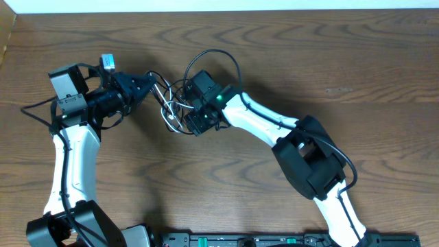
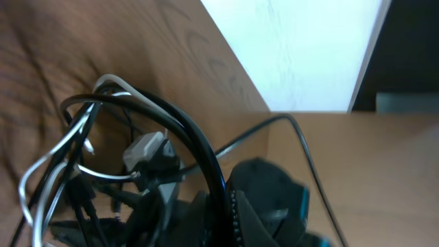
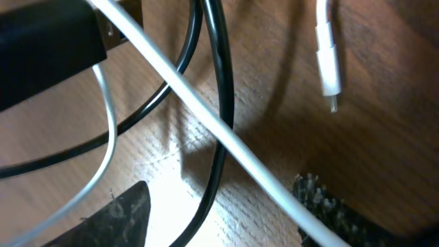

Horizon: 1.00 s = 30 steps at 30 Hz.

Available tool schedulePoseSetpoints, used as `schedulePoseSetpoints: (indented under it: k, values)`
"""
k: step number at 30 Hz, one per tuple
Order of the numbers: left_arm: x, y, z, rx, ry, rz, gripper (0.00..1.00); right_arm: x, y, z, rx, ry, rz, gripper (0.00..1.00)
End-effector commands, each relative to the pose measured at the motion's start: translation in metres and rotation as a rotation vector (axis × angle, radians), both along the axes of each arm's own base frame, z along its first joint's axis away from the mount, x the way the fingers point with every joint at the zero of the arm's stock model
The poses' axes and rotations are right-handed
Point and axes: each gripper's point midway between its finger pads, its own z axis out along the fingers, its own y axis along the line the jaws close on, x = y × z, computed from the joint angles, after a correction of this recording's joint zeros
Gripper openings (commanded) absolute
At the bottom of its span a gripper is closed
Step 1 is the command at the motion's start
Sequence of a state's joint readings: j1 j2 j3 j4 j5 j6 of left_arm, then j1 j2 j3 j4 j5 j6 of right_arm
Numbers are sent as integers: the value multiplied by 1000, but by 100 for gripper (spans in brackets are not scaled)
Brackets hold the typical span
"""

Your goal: Untangle cables

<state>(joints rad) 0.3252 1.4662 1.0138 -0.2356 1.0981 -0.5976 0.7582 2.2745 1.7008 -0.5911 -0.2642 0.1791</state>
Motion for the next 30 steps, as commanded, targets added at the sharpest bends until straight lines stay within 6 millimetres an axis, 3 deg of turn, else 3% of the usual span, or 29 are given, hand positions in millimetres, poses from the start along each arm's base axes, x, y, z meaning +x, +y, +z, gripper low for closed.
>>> schedulePoseSetpoints:
  k: [1, 11, 18, 22, 23, 30]
  values:
    - [-3, -6, 5, 77, -136, -95, 7, -2, -10, -8, 45, 107, -19, 67]
    - [-6, -16, 3, 119, -182, -151, 8, 8, -24, 17, 274, 291, -18, 75]
    - [-8, -36, -4, 120, -134, -178, 8, 17, -44, 14, 269, 303, -47, 76]
    - [-10, -41, -27, 110, 81, -79, 8, 17, -46, 14, 276, 310, -51, 77]
    - [-12, -42, -35, 90, 184, -25, 8, 15, -44, 18, 304, 329, -40, 77]
    - [-7, -30, -53, -2, 446, 231, 8, -4, -28, 51, 515, 412, 107, 81]
